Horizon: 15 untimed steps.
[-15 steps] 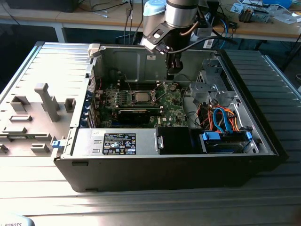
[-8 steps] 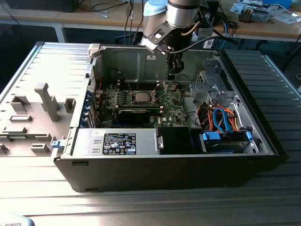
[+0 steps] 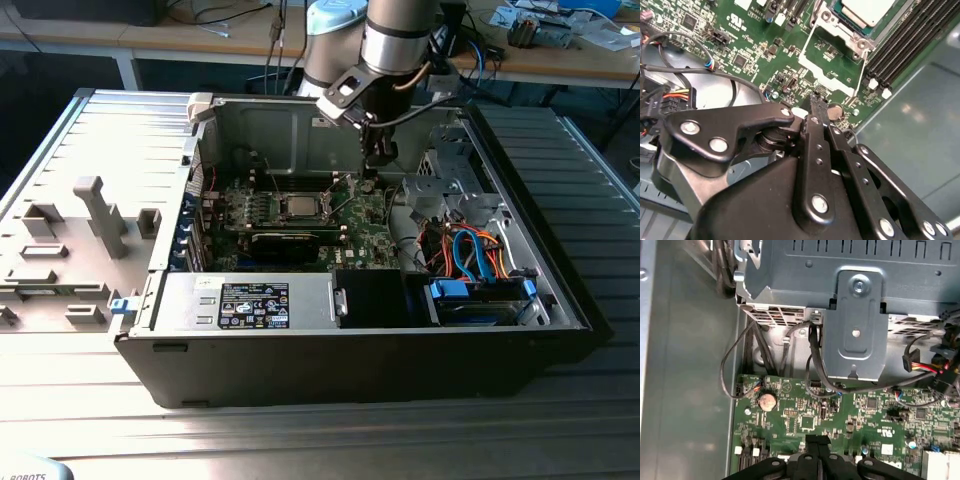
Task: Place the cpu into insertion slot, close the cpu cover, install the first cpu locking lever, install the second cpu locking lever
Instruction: 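Close the cpu cover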
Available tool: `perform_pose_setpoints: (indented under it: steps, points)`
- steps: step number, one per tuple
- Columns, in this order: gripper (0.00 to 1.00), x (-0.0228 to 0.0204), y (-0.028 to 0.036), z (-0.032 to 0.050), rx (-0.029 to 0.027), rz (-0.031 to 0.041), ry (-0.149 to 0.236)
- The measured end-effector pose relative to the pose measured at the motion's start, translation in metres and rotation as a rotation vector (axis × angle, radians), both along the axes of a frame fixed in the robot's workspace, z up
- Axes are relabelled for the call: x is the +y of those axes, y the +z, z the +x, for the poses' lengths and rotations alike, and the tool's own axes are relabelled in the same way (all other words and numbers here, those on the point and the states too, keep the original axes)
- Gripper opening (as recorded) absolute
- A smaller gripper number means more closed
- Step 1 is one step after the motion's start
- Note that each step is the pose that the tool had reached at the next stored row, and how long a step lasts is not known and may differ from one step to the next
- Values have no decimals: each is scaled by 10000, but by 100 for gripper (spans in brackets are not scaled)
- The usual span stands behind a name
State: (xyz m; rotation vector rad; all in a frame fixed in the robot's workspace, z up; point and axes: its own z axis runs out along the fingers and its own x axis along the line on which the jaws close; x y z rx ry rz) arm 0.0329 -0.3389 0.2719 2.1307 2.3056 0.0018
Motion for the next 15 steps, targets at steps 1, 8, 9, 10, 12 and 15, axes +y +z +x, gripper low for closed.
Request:
perform_pose_setpoints:
  steps: [1,8,9,10,12,15]
  points:
    - [11,2,-18,3,3,0,0]
    - [11,3,-112,-10,7,0,-1]
    - [11,4,-125,-10,7,1,0]
    - [11,3,-128,-10,8,-3,-1]
    - [11,4,-130,-10,6,0,-1]
    - [11,4,-131,-10,7,-1,-1]
